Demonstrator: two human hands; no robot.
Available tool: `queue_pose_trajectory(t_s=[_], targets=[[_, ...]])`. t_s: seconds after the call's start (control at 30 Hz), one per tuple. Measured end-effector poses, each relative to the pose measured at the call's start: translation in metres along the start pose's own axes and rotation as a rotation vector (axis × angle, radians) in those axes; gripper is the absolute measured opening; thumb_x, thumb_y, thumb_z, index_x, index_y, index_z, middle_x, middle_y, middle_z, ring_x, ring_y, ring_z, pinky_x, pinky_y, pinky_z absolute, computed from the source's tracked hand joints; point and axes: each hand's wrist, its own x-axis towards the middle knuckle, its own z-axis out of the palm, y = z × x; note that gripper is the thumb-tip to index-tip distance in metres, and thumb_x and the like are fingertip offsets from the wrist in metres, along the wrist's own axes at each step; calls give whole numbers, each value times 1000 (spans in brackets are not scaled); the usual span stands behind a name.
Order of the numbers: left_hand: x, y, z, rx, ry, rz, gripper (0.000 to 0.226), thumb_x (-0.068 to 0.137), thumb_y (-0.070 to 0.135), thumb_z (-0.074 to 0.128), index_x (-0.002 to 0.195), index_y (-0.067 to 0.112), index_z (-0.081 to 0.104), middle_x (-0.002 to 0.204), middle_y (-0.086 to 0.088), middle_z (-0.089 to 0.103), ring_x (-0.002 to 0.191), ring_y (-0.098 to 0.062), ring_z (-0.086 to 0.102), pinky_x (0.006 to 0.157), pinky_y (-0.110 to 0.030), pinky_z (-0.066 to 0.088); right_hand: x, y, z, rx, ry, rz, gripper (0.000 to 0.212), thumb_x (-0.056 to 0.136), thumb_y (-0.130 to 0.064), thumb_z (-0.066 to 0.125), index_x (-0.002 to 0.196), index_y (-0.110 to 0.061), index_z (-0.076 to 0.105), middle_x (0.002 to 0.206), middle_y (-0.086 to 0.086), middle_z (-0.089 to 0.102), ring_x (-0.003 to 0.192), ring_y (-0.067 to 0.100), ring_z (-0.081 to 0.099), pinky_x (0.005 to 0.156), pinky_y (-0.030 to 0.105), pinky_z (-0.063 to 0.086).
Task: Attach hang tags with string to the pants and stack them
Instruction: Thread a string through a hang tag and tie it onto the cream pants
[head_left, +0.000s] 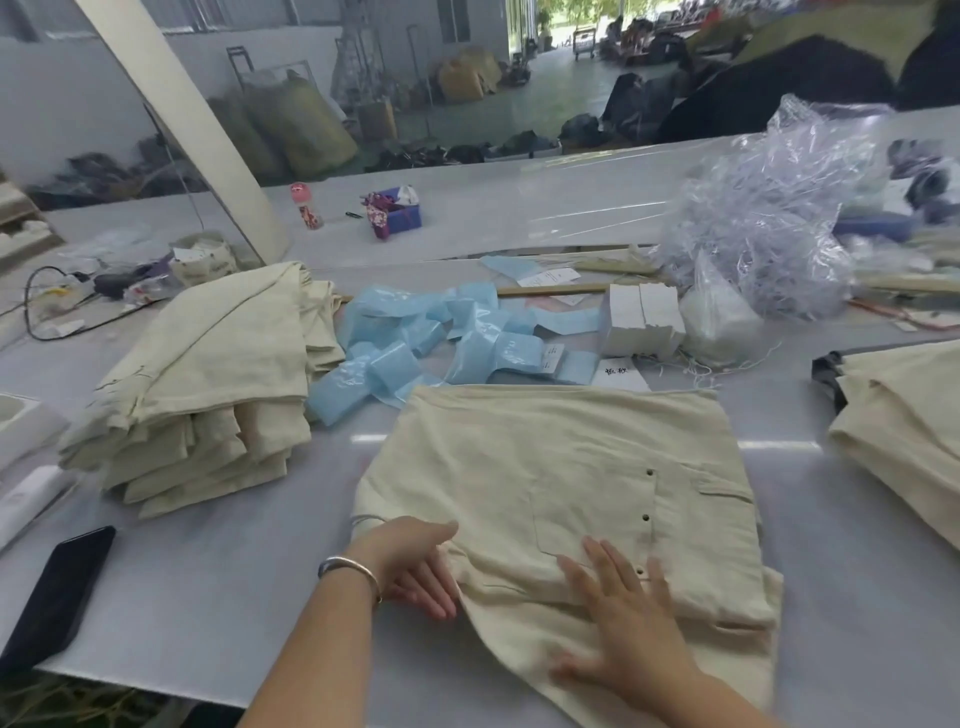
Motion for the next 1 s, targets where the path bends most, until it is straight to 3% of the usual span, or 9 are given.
queue_pose_trajectory(t_s=[0.1,0.17,0.23,0.3,0.57,0.63,0.73,0.83,1.0], targets=[[-6,22,0,-65,35,201,58,101,47,35,73,6,66,73,-12,75,56,-17,71,37,-16,35,12,5,0,2,71,-16,87,77,-79,42,149,-48,6,161,-9,-11,147,10,-14,114,50,-13],[-1,35,7,-122,164,379,42,99,37,47,77,7,67,74,-7,75,60,-14,69,44,-17,42,14,4,-8,-19,140,-25,72,80,-71,51,144,-49,28,161,-9,10,148,10,6,115,54,0],[11,40,18,56,358,522,24,91,31,60,84,11,72,83,1,73,75,-10,66,59,-18,47,15,4,-13,-51,214,-45,66,54,-65,80,115,-45,65,136,-4,57,125,14,55,98,58,40],[22,35,29,349,455,538,16,85,29,64,94,19,74,98,5,69,93,-11,62,77,-20,47,17,4,-10,-116,317,-71,65,29,-55,92,89,-37,75,105,-6,73,92,14,72,73,50,56],[58,3,31,360,453,438,20,78,32,68,66,27,54,74,9,59,78,-16,57,72,-28,45,23,25,-9,-84,533,-89,59,38,-35,87,90,-27,59,96,1,69,82,26,69,72,41,56],[63,1,30,352,462,414,17,77,29,66,65,24,54,74,7,63,78,-16,60,71,-27,45,17,37,-14,-50,612,50,36,65,-46,75,90,-24,63,104,7,68,90,32,67,81,44,52],[68,2,30,370,483,373,17,76,28,62,64,21,52,76,3,64,75,-18,59,62,-26,41,10,68,-25,97,571,562,52,91,-60,40,117,-21,61,131,10,52,121,33,46,100,43,33],[67,10,35,376,492,366,17,77,25,62,64,20,53,73,4,64,70,-16,57,60,-25,39,10,94,-36,242,465,849,57,88,-55,53,125,-12,49,128,13,47,120,33,43,94,42,38],[65,34,65,80,258,541,8,82,16,69,76,17,64,64,4,62,57,-9,54,66,-25,45,20,116,-61,659,384,841,43,78,-37,70,111,-11,64,114,13,63,105,33,57,87,40,50]])
